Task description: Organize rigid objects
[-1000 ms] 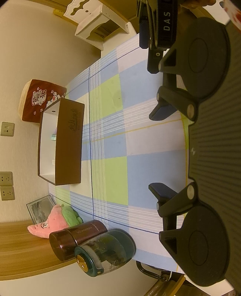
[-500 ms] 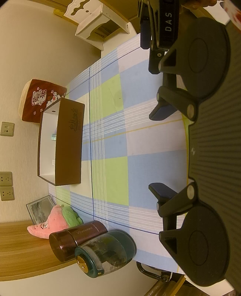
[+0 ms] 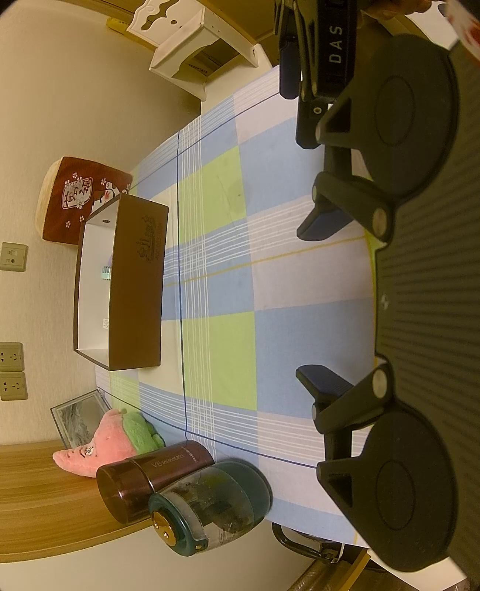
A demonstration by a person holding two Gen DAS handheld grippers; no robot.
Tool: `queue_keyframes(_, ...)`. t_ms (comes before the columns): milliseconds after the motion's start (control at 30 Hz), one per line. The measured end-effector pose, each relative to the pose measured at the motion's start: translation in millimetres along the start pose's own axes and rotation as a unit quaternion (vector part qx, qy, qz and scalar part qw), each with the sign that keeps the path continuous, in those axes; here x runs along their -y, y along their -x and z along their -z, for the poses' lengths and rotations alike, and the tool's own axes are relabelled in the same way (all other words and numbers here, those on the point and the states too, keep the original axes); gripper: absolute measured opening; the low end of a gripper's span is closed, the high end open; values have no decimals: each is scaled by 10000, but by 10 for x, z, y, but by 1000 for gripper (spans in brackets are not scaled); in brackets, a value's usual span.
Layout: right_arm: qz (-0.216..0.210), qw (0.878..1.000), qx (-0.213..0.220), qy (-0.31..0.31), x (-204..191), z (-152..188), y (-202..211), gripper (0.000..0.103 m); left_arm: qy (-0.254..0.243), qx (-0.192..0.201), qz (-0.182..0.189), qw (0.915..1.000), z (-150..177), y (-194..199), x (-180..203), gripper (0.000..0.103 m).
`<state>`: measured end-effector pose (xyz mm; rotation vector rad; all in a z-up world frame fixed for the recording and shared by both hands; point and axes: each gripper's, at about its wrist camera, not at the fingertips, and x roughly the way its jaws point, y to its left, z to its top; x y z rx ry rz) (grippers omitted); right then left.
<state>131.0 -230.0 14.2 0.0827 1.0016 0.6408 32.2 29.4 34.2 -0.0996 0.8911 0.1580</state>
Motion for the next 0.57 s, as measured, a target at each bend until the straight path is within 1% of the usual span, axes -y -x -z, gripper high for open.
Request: queue_keyframes(567,6,10000,-47,-11,11,-34,-83,74,-17,-59,-5,10000,-83,-98,21,72)
